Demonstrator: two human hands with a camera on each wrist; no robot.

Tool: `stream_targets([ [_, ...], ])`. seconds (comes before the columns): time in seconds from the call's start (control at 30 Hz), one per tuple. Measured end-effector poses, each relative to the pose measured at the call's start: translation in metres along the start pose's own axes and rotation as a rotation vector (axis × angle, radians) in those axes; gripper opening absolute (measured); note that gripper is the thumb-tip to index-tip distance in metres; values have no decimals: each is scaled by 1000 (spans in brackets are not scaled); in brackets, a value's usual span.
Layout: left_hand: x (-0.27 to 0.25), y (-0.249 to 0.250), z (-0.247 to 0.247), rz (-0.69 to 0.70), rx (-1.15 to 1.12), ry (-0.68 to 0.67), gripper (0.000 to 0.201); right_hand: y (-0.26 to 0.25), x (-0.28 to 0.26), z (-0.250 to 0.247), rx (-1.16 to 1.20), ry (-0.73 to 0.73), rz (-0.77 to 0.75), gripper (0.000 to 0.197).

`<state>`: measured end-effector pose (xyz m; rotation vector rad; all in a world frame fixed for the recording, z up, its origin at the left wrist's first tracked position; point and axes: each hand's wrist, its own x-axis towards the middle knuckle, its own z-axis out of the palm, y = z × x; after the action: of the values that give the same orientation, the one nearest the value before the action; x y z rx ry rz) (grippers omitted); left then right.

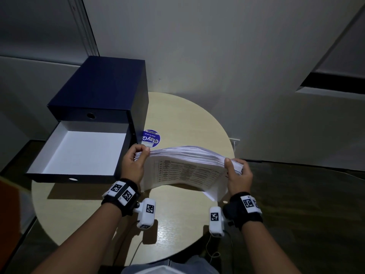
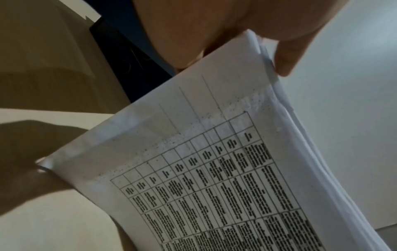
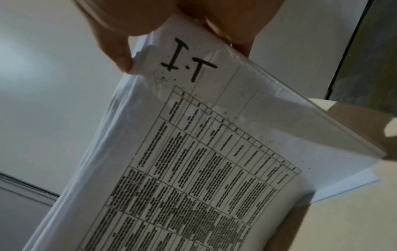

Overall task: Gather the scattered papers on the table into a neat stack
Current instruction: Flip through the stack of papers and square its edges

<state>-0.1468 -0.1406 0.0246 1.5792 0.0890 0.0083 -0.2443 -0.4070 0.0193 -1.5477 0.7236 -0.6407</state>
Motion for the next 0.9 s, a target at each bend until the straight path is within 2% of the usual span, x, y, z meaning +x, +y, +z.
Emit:
stream_targets([
  [0.13,1,-1,-1,2,20,32,11,0,3,4,9,38,-23,17],
  [0.27,0,-2,-1,14,57,56,13,4,7,2,-21,53,-35,5],
  [0.6,13,-6,-4,-27,47,75,10,8,1,-1,-143,8,-36,14],
  [0.77,13,-7,-3,-21,82,78,13,7,5,-2,-154,13,-62,13],
  [0.83,12,-6,-2,-15,72,73,17,7,4,-2,-133,9,-80,19],
  [0.9,7,-5,-3,-15,59,27,22,8,3,-2,-119,7,-77,17],
])
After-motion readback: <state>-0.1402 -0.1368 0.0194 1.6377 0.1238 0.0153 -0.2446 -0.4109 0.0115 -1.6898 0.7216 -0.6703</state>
